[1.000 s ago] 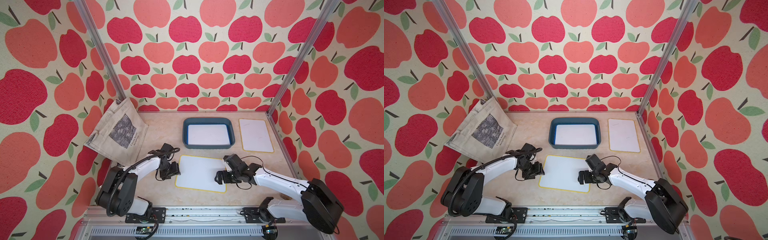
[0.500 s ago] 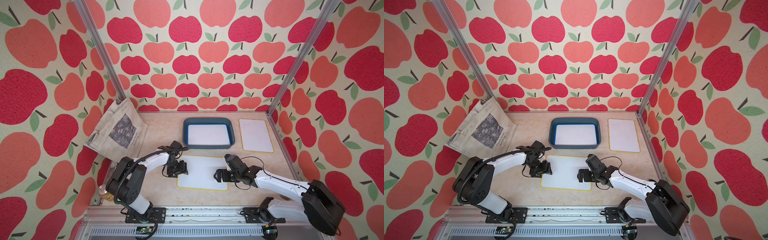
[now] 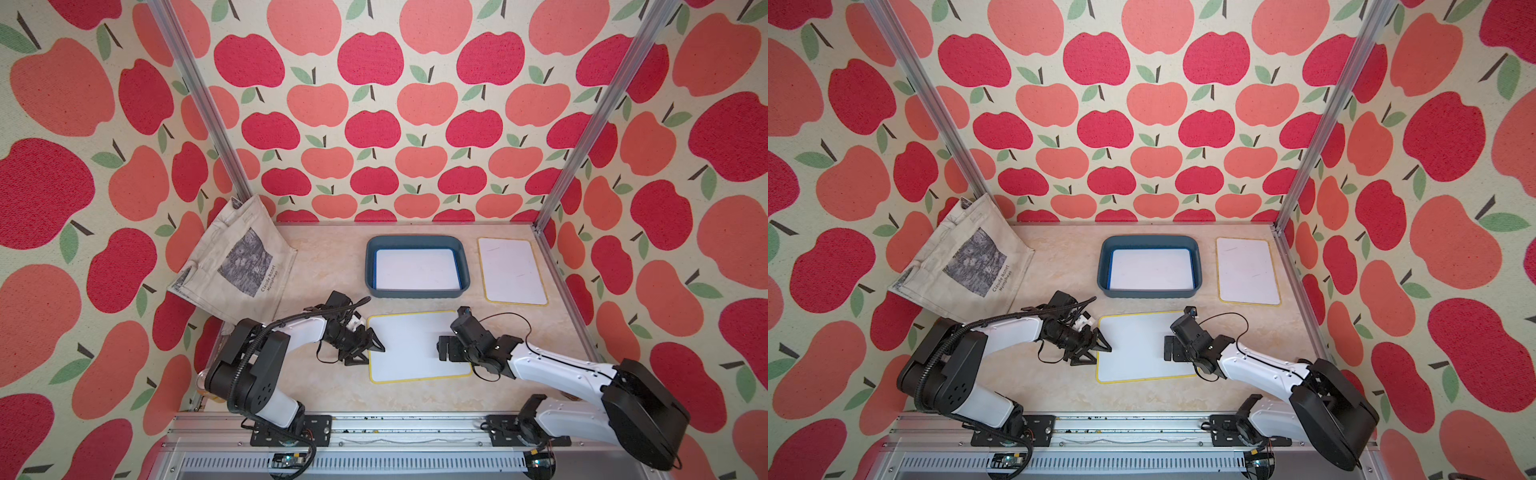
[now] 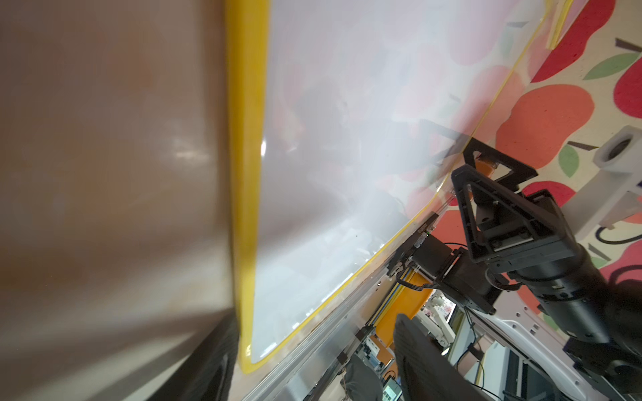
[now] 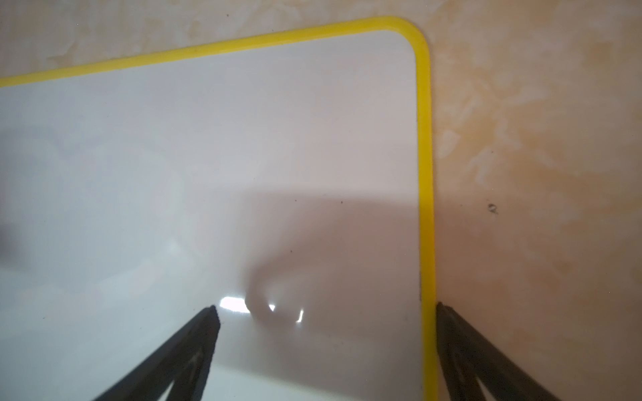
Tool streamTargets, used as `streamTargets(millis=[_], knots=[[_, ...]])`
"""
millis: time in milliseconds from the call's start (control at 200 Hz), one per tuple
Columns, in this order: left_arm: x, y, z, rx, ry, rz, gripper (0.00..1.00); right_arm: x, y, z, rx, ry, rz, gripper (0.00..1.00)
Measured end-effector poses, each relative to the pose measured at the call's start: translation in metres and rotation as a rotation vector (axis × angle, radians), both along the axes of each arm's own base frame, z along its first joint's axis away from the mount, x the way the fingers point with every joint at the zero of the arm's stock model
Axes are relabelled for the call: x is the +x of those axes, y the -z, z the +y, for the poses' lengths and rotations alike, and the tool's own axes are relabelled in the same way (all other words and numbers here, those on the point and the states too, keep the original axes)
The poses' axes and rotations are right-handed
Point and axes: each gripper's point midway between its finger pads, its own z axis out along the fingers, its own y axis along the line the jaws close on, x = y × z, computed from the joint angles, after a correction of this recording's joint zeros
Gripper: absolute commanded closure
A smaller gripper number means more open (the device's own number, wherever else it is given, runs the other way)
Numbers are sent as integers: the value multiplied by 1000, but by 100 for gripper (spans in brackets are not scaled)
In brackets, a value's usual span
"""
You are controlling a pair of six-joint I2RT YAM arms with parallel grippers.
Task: Put the whiteboard into the storage box
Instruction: Pick up the whiteboard at the center of the board.
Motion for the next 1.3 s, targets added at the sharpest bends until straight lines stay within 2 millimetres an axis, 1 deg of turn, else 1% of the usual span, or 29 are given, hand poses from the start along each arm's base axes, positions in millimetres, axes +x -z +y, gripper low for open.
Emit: streamTargets(millis=[190,350,615,745,896,1011,1206,1301], knots=[[1,-1,1,-66,-51,-2,29,1,0,-1,15,17,-11,1],[2,-1,-2,-104,-60,-19,30,3,-1,-4,8,36,-26,1],[3,-2,1,-114,-76,-47,31,-1,-3,-4,19,47,-32,1],[11,-1,8,-34,-71,-106,32,-12,-5,1,45,21,7,1],[30,2,22,143,-49,-189,31,-27,-8,12,97,-34,62,1],[32,5,27,219,-26,-196,31,-31,-9,16,123,-54,100,1],[32,6,27,288,7,-205,28,-34,-13,11,165,-67,156,1],[30,7,33,373,24,-214,27,-36,-15,10,179,-76,171,1]])
